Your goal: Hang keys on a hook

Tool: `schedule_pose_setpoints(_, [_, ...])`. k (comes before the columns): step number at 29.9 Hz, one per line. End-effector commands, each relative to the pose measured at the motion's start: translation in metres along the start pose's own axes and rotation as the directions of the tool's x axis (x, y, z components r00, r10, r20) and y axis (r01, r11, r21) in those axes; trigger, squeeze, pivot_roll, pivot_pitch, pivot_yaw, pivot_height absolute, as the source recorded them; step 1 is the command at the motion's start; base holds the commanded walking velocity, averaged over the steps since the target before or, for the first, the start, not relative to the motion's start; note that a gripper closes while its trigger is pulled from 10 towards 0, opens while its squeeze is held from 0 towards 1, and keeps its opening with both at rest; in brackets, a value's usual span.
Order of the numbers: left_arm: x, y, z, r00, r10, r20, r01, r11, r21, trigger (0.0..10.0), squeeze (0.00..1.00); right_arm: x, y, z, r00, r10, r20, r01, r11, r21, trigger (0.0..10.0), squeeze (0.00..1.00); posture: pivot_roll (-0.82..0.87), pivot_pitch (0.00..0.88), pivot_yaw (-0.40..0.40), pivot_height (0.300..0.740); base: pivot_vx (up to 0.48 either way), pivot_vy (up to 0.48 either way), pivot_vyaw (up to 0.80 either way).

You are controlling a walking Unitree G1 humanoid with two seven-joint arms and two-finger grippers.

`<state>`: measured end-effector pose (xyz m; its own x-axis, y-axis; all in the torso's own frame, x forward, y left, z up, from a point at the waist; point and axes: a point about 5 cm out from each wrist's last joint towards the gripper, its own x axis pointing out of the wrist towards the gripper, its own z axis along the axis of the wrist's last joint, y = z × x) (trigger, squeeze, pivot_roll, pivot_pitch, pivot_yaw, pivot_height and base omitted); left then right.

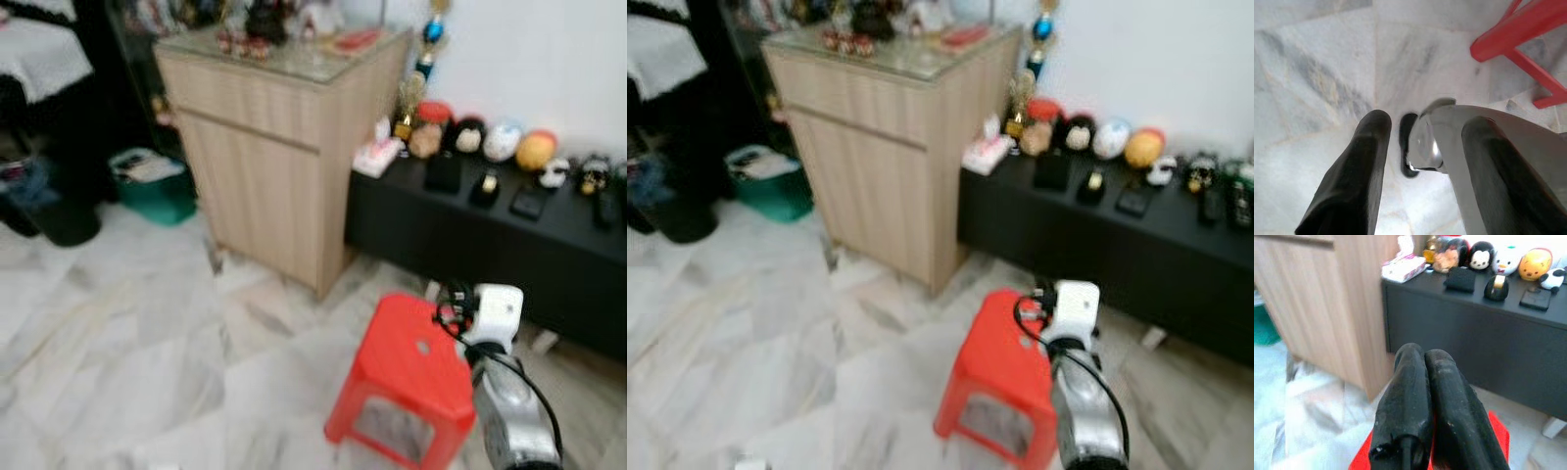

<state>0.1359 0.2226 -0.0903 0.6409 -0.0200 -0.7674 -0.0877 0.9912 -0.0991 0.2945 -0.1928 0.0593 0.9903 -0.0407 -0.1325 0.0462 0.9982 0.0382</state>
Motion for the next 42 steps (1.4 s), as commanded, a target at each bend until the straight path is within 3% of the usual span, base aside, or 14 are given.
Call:
schedule_pose_setpoints(1, [0.002, -0.003, 0.003, 1.0, -0.005, 0.007, 0.004, 1.0, 0.013, 10.0, 0.0, 0.001, -0.002, 0.001, 1.0, -0.011, -0.003, 0.011, 1.0, 0.0, 10.0, 0.0, 0.01, 0.0, -0.045, 0.715, -0.349, 0.0, 0.0])
schedule_pose_setpoints(11, [0.01, -0.01, 0.023, 0.998, -0.019, 0.058, 0.018, 1.0, 0.019, 10.0, 0.0, 0.002, -0.002, 0.001, 1.0, -0.012, -0.017, 0.012, 1.0, 0.0, 10.0, 0.0, 0.01, 0.0, -0.048, 0.715, -0.349, 0.0, 0.0])
schedule_pose_setpoints(26, [0.01, 0.004, 0.044, 0.991, 0.0, 0.132, -0.005, 0.999, 0.037, 10.0, 0.0, 0.003, 0.001, 0.003, 0.999, -0.023, -0.042, 0.025, 0.999, 0.03, 10.0, 0.0, 0.01, 0.0, -0.049, 0.715, -0.227, 0.0, -0.14])
schedule_pose_setpoints(32, [0.014, -0.001, 0.081, 0.958, -0.069, 0.279, 0.039, 0.993, 0.11, 10.0, 0.0, 0.005, 0.007, 0.007, 0.999, -0.007, -0.031, 0.008, 0.999, 0.031, 10.0, 0.0, 0.02, 0.0, -0.05, 0.715, 0.0, 0.0, -0.8])
schedule_pose_setpoints(34, [0.014, -0.007, 0.105, 0.923, -0.127, 0.363, 0.071, 0.984, 0.164, 10.0, 0.0, 0.005, 0.009, 0.007, 0.999, -0.004, -0.033, 0.005, 0.999, 0.033, 10.0, 0.0, 0.02, 0.0, -0.049, 0.715, 0.0, 0.0, -0.8])
schedule_pose_setpoints(35, [0.012, -0.016, 0.131, 0.871, -0.187, 0.455, 0.094, 0.971, 0.221, 10.0, 0.0, 0.005, 0.011, 0.007, 0.999, 0.0, -0.032, 0.001, 0.999, 0.034, 10.0, 0.0, 0.02, 0.0, -0.048, 0.715, 0.0, 0.0, 0.0])
schedule_pose_setpoints(37, [0.006, -0.028, 0.159, 0.804, -0.242, 0.543, 0.111, 0.958, 0.263, 10.0, 0.0, 0.006, 0.014, 0.009, 1.0, 0.007, -0.029, -0.006, 0.999, 0.036, 10.0, 0.0, 0.02, 0.0, -0.046, 0.715, 0.0, 0.0, 0.0])
schedule_pose_setpoints(39, [-0.002, -0.045, 0.184, 0.735, -0.301, 0.608, 0.132, 0.942, 0.307, 10.0, 0.0, 0.007, 0.018, 0.012, 1.0, 0.016, -0.017, -0.016, 0.999, 0.037, 10.0, 0.0, 0.02, 0.0, -0.044, 0.715, 0.0, 0.0, 0.0])
schedule_pose_setpoints(42, [-0.012, -0.07, 0.204, 0.662, -0.384, 0.643, 0.168, 0.913, 0.372, 10.0, 0.0, 0.008, 0.022, 0.018, 1.0, 0.018, 0.008, -0.018, 0.999, 0.044, 10.0, 0.0, 0.02, 0.0, -0.038, 0.715, 0.0, 0.0, -0.27])
